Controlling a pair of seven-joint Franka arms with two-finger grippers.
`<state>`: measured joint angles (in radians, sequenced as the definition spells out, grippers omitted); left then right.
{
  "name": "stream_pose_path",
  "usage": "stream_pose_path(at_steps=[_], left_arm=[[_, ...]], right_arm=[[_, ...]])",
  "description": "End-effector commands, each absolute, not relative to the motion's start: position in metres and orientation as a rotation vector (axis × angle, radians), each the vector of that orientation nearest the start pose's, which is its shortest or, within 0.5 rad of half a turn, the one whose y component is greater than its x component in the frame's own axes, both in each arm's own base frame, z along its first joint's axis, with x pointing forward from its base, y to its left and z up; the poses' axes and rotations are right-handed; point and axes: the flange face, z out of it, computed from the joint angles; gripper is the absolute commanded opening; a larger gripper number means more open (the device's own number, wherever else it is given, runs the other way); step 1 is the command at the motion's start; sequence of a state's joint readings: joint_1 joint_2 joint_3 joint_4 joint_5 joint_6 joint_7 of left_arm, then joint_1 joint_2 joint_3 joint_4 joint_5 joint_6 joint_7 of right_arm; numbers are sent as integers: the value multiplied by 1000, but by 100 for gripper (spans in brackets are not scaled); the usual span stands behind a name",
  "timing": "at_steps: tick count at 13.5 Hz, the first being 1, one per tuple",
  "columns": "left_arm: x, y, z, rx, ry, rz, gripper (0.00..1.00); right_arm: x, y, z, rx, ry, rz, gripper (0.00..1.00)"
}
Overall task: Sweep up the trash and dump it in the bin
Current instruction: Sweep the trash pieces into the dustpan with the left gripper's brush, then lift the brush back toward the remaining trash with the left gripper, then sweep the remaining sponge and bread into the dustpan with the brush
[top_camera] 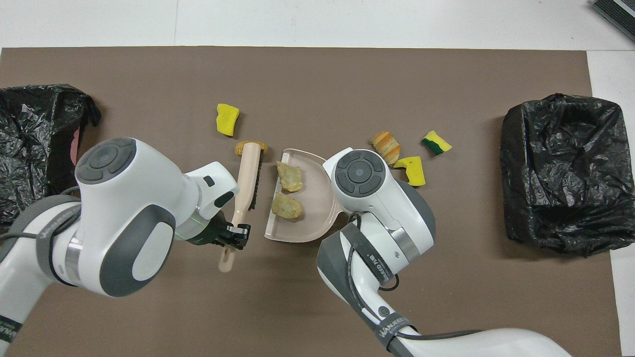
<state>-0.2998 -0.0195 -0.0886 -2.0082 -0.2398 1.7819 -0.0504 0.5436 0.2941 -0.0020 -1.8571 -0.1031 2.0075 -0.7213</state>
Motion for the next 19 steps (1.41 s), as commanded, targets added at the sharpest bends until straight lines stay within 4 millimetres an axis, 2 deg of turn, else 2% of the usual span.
stream_pose_path(at_steps=[1,2,3,4,6,7,8,9,10,12,13,14,15,17,19], left_arm=[[518,-198,451,-3183,651,339,0],[535,-185,451,-3109,771,260,0],[553,-165,440,-3034,845,232,0],[569,-137,419,-3020,849,271,0],[604,-120,418,-2937,1019,112,0],[614,-102,419,-2891,1058,63,0],[620,-93,412,-2892,1049,59,0],[632,-98,396,-2881,1066,73,0],[641,-103,391,-2870,1078,53,0],[636,-114,380,-2868,1102,64,0],[627,-133,372,-2853,1148,90,0],[618,-137,363,-2848,1164,127,0],[613,-139,363,-2849,1166,153,0],[591,-157,362,-2838,1191,204,0],[570,-166,374,-2869,1179,318,0]], right_arm=[[522,312,349,-2577,-1950,259,0],[522,312,349,-2577,-1950,257,0],[523,312,348,-2577,-1950,257,0],[522,312,348,-2578,-1948,259,0],[524,313,349,-2579,-1949,252,0],[523,312,349,-2579,-1948,257,0],[523,312,349,-2577,-1950,259,0],[523,312,350,-2578,-1952,255,0],[523,312,349,-2578,-1952,255,0],[523,312,349,-2577,-1951,252,0],[523,312,349,-2577,-1950,255,0],[523,312,349,-2579,-1948,254,0],[523,312,349,-2577,-1950,257,0],[523,312,349,-2578,-1952,257,0],[523,311,348,-2578,-1948,257,0]])
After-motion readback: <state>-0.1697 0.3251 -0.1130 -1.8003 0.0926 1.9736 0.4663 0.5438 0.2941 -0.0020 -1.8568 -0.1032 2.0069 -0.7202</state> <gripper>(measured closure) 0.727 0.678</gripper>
